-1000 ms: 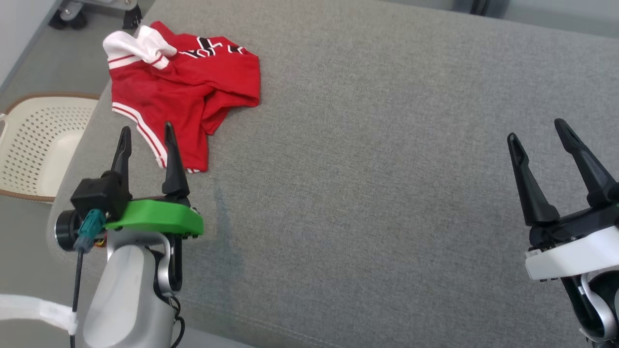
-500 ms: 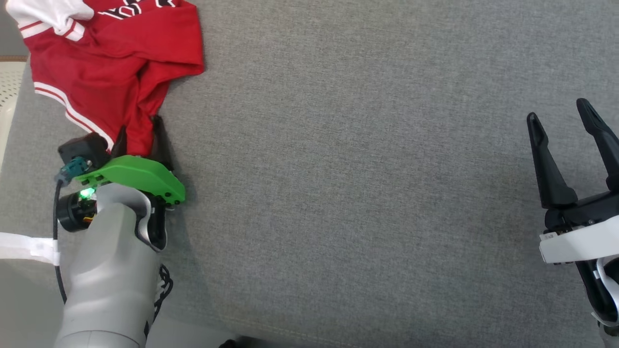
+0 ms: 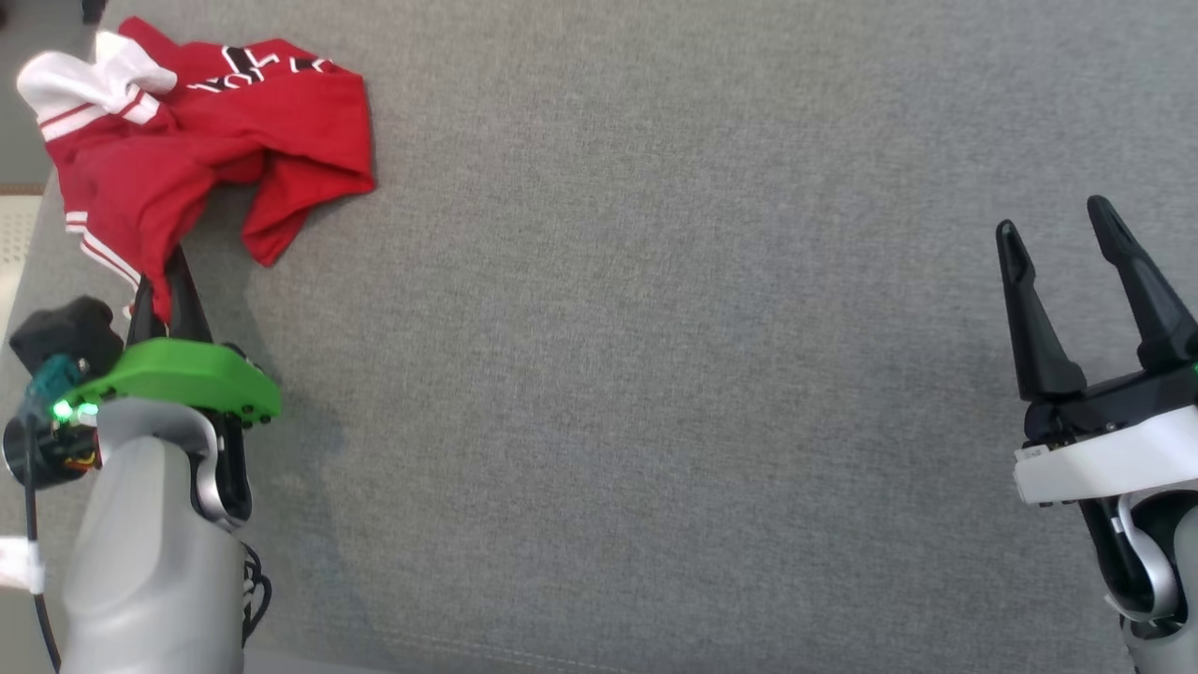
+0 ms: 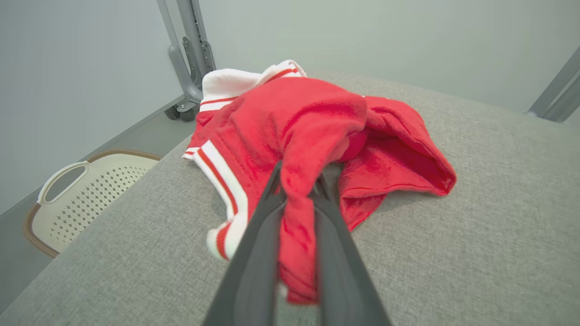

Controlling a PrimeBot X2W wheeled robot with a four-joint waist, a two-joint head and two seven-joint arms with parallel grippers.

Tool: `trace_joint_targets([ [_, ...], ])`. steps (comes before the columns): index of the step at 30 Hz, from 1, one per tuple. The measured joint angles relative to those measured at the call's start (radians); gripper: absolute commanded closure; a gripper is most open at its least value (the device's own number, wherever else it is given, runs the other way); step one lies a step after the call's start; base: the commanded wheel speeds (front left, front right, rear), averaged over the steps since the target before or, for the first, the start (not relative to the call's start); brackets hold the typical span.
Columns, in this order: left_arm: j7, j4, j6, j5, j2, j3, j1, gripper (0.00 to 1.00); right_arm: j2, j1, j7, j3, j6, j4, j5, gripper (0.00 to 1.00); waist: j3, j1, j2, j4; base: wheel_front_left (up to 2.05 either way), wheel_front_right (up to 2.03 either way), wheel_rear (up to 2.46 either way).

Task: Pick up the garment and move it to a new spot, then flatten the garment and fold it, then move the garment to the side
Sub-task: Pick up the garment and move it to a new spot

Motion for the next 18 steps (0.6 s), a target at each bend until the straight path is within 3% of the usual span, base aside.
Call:
trace_joint_targets([
  [6, 0.0, -0.222, 0.011, 0.052, -0.019, 0.014, 0.137, 1.0, 0.031, 0.031, -0.022, 0.024, 0.0, 0.046, 0.002, 0.0, -0.086, 0.0, 0.0, -0.025, 0.0, 0.0, 0.0],
  [9, 0.0, -0.31, 0.009, 0.08, -0.035, -0.027, 0.198, 1.0, 0.053, 0.045, -0.032, 0.035, 0.0, 0.068, 0.009, 0.0, -0.124, 0.0, 0.0, -0.047, 0.0, 0.0, 0.0],
  [13, 0.066, -0.451, -0.018, 0.121, -0.046, -0.122, 0.228, 1.0, 0.088, 0.066, -0.05, 0.036, 0.0, 0.088, 0.017, 0.0, -0.165, 0.0, 0.0, -0.112, 0.0, 0.0, 0.0],
  [18, 0.138, -0.512, -0.056, 0.141, -0.081, -0.27, 0.2, 1.0, 0.101, 0.067, -0.065, 0.028, 0.0, 0.091, 0.023, 0.0, -0.171, 0.0, 0.0, -0.183, 0.0, 0.0, 0.0],
])
